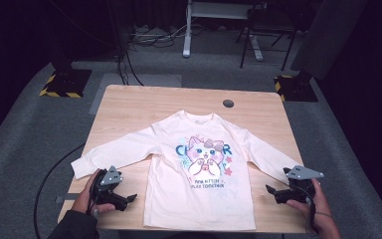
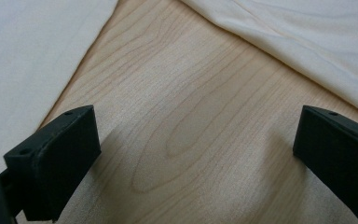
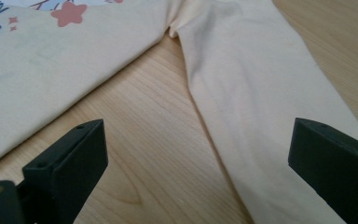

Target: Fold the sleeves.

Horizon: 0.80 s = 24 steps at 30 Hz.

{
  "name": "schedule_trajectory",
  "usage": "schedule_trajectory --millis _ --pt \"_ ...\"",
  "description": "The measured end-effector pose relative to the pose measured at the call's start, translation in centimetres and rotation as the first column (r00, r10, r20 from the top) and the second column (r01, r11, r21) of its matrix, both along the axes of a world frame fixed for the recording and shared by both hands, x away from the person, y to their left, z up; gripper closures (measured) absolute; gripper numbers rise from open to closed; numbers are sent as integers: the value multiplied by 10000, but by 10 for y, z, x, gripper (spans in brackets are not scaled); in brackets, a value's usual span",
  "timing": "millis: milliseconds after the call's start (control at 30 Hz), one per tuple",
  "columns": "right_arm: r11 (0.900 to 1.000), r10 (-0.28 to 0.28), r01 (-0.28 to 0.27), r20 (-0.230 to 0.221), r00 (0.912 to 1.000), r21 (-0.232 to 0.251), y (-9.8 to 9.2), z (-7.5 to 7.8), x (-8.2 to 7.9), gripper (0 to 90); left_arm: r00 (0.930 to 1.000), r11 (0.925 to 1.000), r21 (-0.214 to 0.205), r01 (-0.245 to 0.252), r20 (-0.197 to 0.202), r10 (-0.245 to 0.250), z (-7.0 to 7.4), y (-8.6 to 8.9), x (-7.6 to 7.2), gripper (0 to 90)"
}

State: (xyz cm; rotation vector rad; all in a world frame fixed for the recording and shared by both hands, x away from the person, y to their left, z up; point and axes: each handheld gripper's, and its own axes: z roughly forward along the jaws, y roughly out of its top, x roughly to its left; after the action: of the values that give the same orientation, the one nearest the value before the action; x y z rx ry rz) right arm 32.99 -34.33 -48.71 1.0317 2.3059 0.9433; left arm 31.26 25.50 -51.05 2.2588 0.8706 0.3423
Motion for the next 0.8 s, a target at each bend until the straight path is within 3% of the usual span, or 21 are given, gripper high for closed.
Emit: schedule_trajectory --millis 533,800 --pt "9980 -635 634 55 9980 83 -24 1 6 66 10000 10000 -1 -1 -1 1 0 0 0 5" --pt "9941 -1080 1080 30 9941 -112 -35 -1 11 73 10000 10000 -3 0 -6 0 0 0 0 5"
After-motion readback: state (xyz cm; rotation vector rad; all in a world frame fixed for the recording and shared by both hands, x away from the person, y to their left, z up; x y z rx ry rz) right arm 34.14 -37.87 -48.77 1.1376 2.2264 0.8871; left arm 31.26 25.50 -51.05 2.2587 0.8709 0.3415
